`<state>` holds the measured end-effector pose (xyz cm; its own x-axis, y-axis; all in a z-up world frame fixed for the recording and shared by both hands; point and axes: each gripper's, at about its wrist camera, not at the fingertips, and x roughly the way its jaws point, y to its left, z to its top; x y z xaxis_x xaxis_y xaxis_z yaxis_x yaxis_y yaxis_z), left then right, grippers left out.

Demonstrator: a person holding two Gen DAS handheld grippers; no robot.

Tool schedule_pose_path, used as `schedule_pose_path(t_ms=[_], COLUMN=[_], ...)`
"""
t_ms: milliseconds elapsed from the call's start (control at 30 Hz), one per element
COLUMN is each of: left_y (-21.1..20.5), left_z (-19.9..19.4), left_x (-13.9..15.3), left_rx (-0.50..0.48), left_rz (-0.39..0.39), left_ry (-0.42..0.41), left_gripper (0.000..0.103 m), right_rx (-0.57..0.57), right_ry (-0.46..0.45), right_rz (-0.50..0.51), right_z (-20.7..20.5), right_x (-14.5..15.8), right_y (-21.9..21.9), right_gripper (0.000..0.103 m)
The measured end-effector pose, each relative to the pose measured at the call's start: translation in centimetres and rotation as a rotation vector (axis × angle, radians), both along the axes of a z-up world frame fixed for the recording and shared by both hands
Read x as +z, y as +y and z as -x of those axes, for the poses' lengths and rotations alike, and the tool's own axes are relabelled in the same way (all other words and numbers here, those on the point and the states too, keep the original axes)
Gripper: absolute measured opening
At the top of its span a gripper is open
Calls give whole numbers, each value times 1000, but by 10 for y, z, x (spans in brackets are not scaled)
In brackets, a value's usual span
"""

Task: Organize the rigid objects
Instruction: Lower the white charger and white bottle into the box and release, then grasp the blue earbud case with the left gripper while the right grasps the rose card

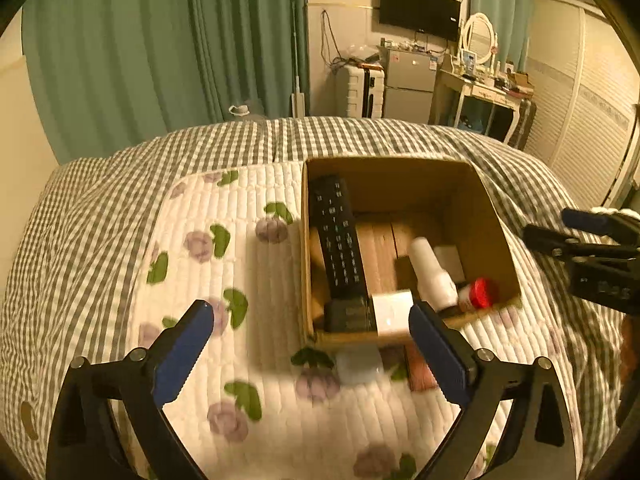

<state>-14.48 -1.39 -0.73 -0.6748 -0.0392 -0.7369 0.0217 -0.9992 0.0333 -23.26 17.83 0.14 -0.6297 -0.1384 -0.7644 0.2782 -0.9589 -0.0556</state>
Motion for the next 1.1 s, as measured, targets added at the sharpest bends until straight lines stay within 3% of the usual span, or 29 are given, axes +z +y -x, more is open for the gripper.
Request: schedule_pose_path(t_ms=[133, 233, 467, 967, 1100], left_y=[-2, -1, -3, 11, 23], left_z=[-25, -43, -60, 1, 10], left_x=[0, 0, -22, -109, -127], left_rx=[0, 3, 19, 33, -19], left_rz=[21, 17, -26, -63, -53], left_ry=[-7, 3, -4, -112, -157], left_gripper=[103, 103, 103, 102, 95], right_rx=[-18, -60, -119, -185, -188], right_ry=[37, 44, 24, -24, -40], right_rz=[-20, -43, 41, 49, 41], right_z=[-46, -68, -98, -48, -38], right_x=[10, 5, -33, -110, -129], right_y=[7, 6, 11, 14, 13], right_gripper=[91, 94, 102, 102, 102])
